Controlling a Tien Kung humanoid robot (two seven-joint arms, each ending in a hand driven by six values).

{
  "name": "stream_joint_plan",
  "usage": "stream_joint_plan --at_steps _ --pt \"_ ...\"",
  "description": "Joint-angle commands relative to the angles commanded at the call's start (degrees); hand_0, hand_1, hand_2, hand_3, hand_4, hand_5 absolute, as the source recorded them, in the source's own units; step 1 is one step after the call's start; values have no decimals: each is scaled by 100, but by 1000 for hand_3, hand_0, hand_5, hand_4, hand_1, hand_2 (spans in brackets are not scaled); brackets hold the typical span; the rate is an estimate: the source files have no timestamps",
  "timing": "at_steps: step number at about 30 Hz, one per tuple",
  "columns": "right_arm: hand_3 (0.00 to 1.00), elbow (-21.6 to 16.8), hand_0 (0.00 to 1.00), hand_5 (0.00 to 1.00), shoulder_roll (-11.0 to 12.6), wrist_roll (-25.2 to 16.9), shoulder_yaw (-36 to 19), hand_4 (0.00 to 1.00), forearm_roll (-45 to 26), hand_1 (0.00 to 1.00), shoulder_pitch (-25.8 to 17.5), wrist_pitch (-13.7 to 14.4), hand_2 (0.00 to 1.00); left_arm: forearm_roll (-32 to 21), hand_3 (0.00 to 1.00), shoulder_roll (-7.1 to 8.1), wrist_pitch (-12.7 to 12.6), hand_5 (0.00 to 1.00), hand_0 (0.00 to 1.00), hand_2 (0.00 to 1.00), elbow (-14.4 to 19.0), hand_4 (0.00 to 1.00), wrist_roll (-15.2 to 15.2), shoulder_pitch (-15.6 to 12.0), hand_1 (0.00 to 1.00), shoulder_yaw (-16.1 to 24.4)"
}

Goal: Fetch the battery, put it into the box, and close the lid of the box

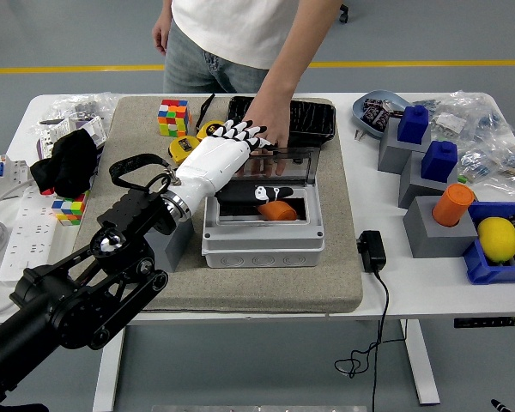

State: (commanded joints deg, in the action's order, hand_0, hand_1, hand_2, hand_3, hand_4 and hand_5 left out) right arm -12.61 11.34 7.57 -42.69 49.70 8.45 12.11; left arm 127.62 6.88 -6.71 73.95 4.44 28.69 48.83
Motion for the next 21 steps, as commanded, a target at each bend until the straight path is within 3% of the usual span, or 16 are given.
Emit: stream_joint_plan --at_steps 5,9,17,20,21 --pt "610 5 770 822 15 -3 -11 984 6 683 -6 2 662 -84 758 438 72 998 998 913 613 998 81 -48 998 -597" --pt "609 8 772 821 29 -6 -9 984 5 684 -6 -1 661 -88 760 675 142 998 998 903 1031 998 156 -91 998 -998" --pt "609 -3 771 821 28 -1 -27 984 18 684 11 -12 662 -141 759 827 214 998 998 896 1317 998 123 -250 998 -1397" --pt "609 0 771 821 28 -5 -35 984 20 684 9 -9 662 -246 759 767 35 998 998 896 1505 998 -45 -357 998 -1056" --pt "610 4 771 822 28 -5 -31 984 16 684 9 -7 661 -288 753 748 -1 998 998 855 1543 998 -83 -381 998 -943"
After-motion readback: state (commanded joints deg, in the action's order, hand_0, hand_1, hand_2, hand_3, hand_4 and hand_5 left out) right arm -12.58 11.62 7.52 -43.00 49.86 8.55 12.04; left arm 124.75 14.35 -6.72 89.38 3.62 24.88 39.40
